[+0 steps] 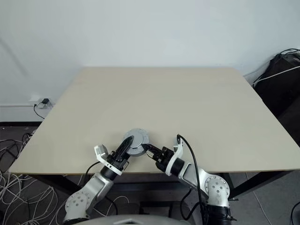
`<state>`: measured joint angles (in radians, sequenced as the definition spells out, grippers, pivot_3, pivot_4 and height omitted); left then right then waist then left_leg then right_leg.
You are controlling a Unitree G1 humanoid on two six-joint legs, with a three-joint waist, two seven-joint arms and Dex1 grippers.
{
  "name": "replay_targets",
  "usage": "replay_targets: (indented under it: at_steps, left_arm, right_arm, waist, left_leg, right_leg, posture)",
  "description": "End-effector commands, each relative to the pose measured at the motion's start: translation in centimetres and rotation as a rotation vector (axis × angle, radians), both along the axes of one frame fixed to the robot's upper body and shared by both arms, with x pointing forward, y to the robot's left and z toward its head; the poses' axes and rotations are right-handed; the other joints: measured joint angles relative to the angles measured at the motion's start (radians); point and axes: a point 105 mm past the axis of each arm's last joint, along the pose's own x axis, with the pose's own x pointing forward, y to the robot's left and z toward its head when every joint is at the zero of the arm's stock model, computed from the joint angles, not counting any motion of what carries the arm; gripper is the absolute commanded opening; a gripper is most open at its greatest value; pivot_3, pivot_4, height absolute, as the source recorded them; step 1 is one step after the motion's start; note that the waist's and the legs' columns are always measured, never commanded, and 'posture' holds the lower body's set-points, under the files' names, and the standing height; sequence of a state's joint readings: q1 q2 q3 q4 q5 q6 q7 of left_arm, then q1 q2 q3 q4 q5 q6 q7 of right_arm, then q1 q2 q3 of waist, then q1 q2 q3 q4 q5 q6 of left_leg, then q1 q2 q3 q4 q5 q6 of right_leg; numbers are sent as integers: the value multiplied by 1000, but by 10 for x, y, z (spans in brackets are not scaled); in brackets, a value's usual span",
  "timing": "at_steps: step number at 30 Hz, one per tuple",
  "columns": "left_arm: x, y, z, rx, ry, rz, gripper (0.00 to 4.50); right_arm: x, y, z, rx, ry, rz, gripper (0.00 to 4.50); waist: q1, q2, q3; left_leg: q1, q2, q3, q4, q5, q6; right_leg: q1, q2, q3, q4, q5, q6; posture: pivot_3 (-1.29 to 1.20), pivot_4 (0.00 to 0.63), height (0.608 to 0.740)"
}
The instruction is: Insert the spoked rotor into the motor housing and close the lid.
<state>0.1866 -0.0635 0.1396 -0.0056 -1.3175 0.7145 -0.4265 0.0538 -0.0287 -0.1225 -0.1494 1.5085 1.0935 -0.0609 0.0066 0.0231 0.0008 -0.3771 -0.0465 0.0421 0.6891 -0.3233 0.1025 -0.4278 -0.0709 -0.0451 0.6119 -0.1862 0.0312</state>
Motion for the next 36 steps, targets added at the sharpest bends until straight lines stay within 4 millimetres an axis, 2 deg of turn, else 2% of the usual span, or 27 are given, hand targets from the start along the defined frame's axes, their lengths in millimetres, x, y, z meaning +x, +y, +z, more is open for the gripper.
replay_targets:
  at_steps: [1, 11, 19, 21, 24, 30, 36]
  left_arm:
    - [3, -15, 12, -78, -30, 15, 2219]
    - [7, -7, 10, -26, -29, 79, 2218]
    - [21, 10, 7, 50, -13, 187, 2139]
    - [26, 16, 5, 79, -3, 214, 2139]
    - [34, 29, 3, 108, 6, 268, 2138]
    - [52, 55, -2, 184, 45, 369, 2138]
    - [68, 71, -1, 225, 48, 421, 2138]
  right_arm:
    - [10, -1, 22, 30, -100, -40, 1311]
    - [21, -13, 31, -142, -246, -101, 1311]
    - [20, -26, 22, -472, -393, -84, 3981]
    - [21, -31, 20, -554, -446, -86, 4499]
    - [24, -40, 20, -645, -517, -133, 4500]
    - [20, -46, 15, -954, -833, -95, 4500]
    - [14, -46, 6, -1074, -989, -78, 4500]
  waist:
    - [0, 0, 0]
    - [9, -2, 2]
    - [11, -5, 4]
    - [15, -7, 5]
    - [21, -8, 6]
    - [23, -10, 6]
    - [23, -16, 9]
  left_leg:
    - [0, 0, 0, 0, 0, 0]
    - [0, 0, 0, 1, 1, -2]
    - [0, 0, 1, 0, 1, -3]
    - [0, 0, 1, 1, 1, -2]
    - [0, 0, 1, 2, 1, -2]
    - [0, 0, 2, 3, 2, -2]
    - [0, 0, 2, 3, 5, -2]
  right_leg:
    - [0, 0, 0, 0, 0, 0]
    - [0, 0, 0, 0, 0, 0]
    - [0, 0, 0, 0, 0, 0]
    - [0, 0, -1, 0, 0, 0]
    - [0, 0, -1, 0, 0, 0]
    - [1, 1, -1, 0, 0, 1]
    - [5, 6, 0, 0, 1, 2]
  posture:
    - [0, 0, 740]
    - [0, 0, 740]
    - [0, 0, 740]
    - [0, 0, 740]
    - [0, 0, 740]
    - [0, 0, 740]
    - [0, 0, 740]
